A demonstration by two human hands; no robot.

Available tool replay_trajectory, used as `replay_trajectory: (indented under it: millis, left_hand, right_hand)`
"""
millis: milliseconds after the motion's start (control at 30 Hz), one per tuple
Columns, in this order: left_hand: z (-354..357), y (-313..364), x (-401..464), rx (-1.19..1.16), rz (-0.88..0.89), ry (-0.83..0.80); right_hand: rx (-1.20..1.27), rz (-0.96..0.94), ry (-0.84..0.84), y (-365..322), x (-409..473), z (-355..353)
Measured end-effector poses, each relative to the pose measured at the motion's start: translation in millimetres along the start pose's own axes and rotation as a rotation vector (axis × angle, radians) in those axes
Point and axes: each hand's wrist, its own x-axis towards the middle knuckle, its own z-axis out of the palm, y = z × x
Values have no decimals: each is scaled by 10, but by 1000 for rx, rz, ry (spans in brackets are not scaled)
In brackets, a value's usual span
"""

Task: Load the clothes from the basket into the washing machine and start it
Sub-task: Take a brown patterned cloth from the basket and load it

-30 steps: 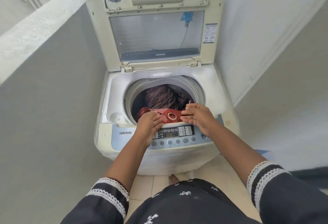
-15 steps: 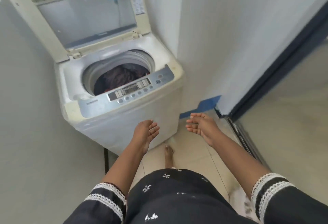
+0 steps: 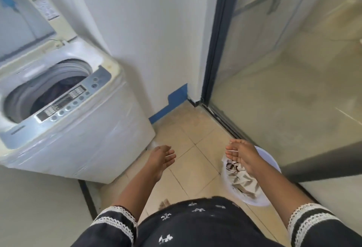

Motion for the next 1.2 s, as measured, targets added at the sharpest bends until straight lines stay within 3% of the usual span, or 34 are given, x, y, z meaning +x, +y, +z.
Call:
replay_trajectory:
  millis: [400,633,833,1000,1200]
  left_hand:
    - [1777,-1265,-237,200,-132,-89]
    - [2385,-1692,-225,565,-126,-163]
    - [2738,-2005,306,774,-155,-260]
    - [3048,-2451,1087,832,-188,-283]
    - [3365,-3124,1984,748,-173,-217]
  right_hand:
    - [-63,138,148,346,17,-2388]
    - [-69,233,186,691,276,-2994]
    - [-139,314,192,1086,881,-3002]
    - [-422,334,66,1672,1747,-2809]
    - [-1143,89,-244,2502,2909,-2343]
